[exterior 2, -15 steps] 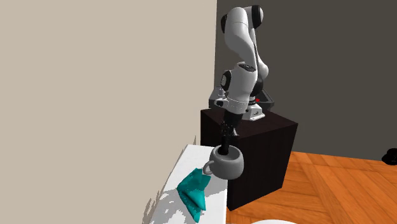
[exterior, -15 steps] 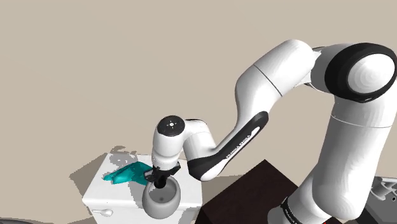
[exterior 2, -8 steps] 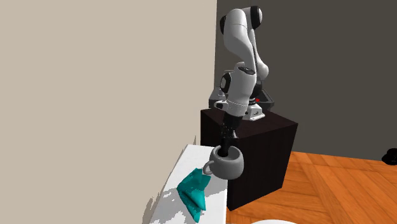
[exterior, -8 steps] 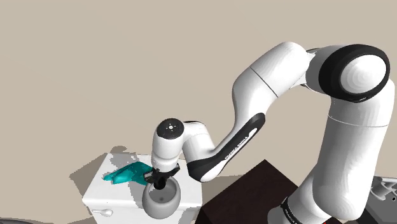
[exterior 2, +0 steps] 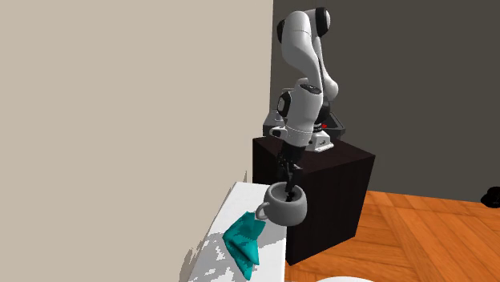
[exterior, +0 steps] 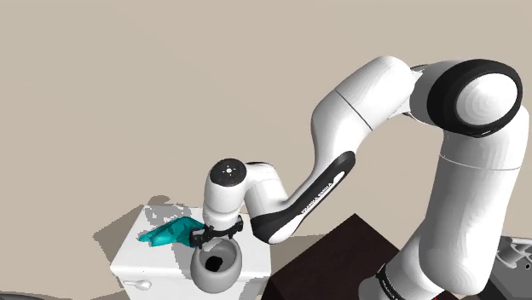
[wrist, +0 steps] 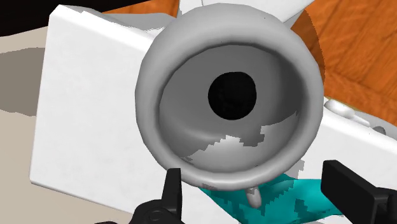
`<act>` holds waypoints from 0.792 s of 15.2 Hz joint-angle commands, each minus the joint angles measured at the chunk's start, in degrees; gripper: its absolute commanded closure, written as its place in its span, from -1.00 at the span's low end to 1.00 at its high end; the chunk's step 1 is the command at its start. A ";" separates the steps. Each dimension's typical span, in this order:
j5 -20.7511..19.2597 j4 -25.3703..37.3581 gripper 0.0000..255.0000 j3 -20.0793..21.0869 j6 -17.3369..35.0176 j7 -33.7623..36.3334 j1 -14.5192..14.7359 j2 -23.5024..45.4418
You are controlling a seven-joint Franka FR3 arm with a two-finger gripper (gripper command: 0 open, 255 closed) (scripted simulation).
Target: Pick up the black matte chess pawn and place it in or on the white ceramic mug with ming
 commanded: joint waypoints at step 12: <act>9.83 -1.65 -1.00 5.70 -3.60 -6.62 -3.55 -7.67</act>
